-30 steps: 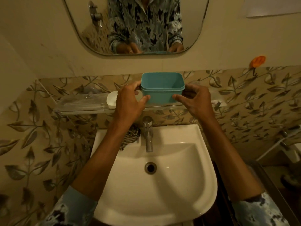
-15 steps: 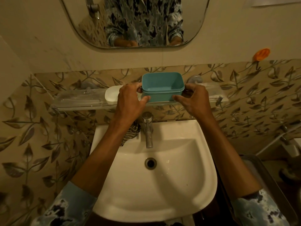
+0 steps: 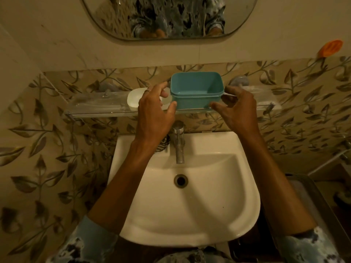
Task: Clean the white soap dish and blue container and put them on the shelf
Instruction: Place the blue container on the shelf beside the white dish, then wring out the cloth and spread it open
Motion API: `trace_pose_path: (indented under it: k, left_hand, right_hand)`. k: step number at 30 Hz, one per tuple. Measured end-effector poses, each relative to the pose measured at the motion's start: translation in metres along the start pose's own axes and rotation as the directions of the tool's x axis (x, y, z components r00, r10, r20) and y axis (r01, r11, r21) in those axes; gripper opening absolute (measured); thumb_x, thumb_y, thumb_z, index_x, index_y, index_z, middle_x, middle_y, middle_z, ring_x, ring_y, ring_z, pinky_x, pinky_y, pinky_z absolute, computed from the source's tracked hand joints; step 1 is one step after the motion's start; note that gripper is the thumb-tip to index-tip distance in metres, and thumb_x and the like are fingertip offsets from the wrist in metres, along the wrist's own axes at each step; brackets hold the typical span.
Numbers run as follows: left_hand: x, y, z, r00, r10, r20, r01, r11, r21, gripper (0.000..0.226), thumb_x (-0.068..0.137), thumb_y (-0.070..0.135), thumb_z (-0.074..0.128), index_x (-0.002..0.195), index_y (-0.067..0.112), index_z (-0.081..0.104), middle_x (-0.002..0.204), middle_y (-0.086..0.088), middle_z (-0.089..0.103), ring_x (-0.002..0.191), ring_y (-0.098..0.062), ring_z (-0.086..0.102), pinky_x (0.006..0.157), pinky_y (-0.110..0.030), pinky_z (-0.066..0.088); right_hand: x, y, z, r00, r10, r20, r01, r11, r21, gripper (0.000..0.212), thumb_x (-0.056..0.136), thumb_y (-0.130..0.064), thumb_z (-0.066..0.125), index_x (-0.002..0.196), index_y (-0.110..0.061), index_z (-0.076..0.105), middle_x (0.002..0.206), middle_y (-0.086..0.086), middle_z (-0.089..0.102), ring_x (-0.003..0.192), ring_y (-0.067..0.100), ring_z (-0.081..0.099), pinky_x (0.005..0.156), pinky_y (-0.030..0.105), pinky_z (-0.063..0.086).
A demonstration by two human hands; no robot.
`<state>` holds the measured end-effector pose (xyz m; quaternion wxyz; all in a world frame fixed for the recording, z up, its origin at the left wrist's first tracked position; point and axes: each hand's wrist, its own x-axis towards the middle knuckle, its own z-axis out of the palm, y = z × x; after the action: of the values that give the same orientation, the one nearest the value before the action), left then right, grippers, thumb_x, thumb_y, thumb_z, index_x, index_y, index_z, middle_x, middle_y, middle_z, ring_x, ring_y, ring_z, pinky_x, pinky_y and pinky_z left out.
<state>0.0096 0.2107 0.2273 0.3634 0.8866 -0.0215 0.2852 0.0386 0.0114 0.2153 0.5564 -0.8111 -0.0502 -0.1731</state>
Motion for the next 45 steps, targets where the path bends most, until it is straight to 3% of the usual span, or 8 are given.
trace_pose_path:
  k: [3,9,17,24,30,35,39,45]
  left_hand:
    - [-0.033,-0.017,0.001,0.989,0.069,-0.132,-0.073,0.997,-0.025,0.01,0.086,0.011,0.057,0.094,0.011,0.062,0.078,0.001,0.056,0.07,-0.011,0.049,0.061,-0.02,0.042]
    - [-0.097,-0.118,0.041,0.961,-0.248,0.123,0.232,0.964,0.131,0.007,0.084,0.015,0.057,0.089,0.013,0.061,0.073,-0.004,0.062,0.066,-0.021,0.059,0.06,-0.035,0.052]
    - [-0.073,-0.223,0.086,0.711,-0.651,0.265,0.616,0.759,0.212,0.07,0.074,0.031,0.068,0.133,0.004,0.043,0.127,-0.022,0.054,0.115,-0.038,0.054,0.092,-0.049,0.05]
    - [-0.084,-0.227,0.108,0.764,-0.566,0.309,0.51,0.823,0.249,0.106,0.044,0.058,0.083,0.134,0.022,0.04,0.126,-0.005,0.056,0.114,-0.023,0.053,0.092,-0.039,0.051]
    - [-0.099,-0.206,0.094,0.831,-0.519,0.201,0.463,0.844,0.27,0.045,0.073,0.019,0.071,0.113,0.004,0.06,0.105,-0.016,0.065,0.1,-0.034,0.06,0.083,-0.041,0.054]
    - [-0.086,-0.165,0.057,0.626,-0.711,0.321,0.751,0.66,-0.005,0.014,0.089,0.021,0.056,0.093,0.008,0.059,0.074,-0.008,0.061,0.055,-0.02,0.06,0.035,-0.022,0.042]
    - [-0.091,-0.138,0.024,0.513,-0.633,0.58,0.853,0.298,-0.429,0.026,0.092,0.028,0.043,0.092,0.014,0.065,0.081,-0.013,0.062,0.056,-0.02,0.058,0.045,-0.023,0.045]
    - [-0.113,-0.075,-0.011,0.526,-0.406,0.747,0.801,-0.06,-0.596,0.045,0.089,0.025,0.035,0.091,0.007,0.076,0.094,-0.012,0.073,0.083,-0.022,0.071,0.067,-0.031,0.059]
  right_hand:
    - [-0.017,0.01,-0.001,0.986,-0.092,-0.138,0.092,0.996,-0.003,0.052,0.076,-0.009,0.078,0.124,-0.006,0.057,0.124,0.009,0.057,0.106,0.015,0.06,0.085,0.019,0.054]
    - [-0.067,0.05,0.003,0.975,-0.177,-0.135,0.175,0.984,-0.023,0.025,0.08,0.002,0.072,0.102,-0.004,0.063,0.106,0.012,0.056,0.09,0.01,0.059,0.071,0.015,0.051]
    - [-0.139,0.095,0.016,0.987,0.127,0.094,-0.124,0.992,-0.031,0.035,0.071,-0.001,0.08,0.098,-0.017,0.064,0.104,0.0,0.059,0.085,0.008,0.062,0.067,0.025,0.055]
    - [-0.163,0.106,0.019,0.956,0.252,0.151,-0.253,0.967,-0.016,0.035,0.071,-0.006,0.082,0.094,-0.025,0.063,0.104,-0.004,0.058,0.081,0.008,0.062,0.063,0.021,0.053]
    - [-0.169,0.1,0.024,0.924,0.292,0.247,-0.299,0.954,-0.012,0.033,0.074,-0.011,0.081,0.093,-0.029,0.062,0.106,-0.006,0.059,0.082,0.005,0.061,0.062,0.016,0.051]
    - [-0.164,0.091,0.027,0.842,0.373,0.39,-0.384,0.922,-0.052,0.016,0.082,-0.018,0.074,0.091,-0.026,0.064,0.101,-0.012,0.064,0.084,-0.001,0.06,0.066,0.012,0.049]
    - [-0.155,0.081,0.035,0.73,0.441,0.522,-0.502,0.864,-0.028,0.007,0.086,-0.02,0.068,0.092,-0.023,0.067,0.095,-0.009,0.07,0.093,0.004,0.064,0.077,0.015,0.048]
    - [-0.144,0.063,0.038,0.635,0.401,0.661,-0.588,0.805,0.076,0.063,0.081,-0.012,0.073,0.132,-0.034,0.043,0.124,-0.013,0.056,0.112,0.002,0.055,0.086,0.018,0.049]
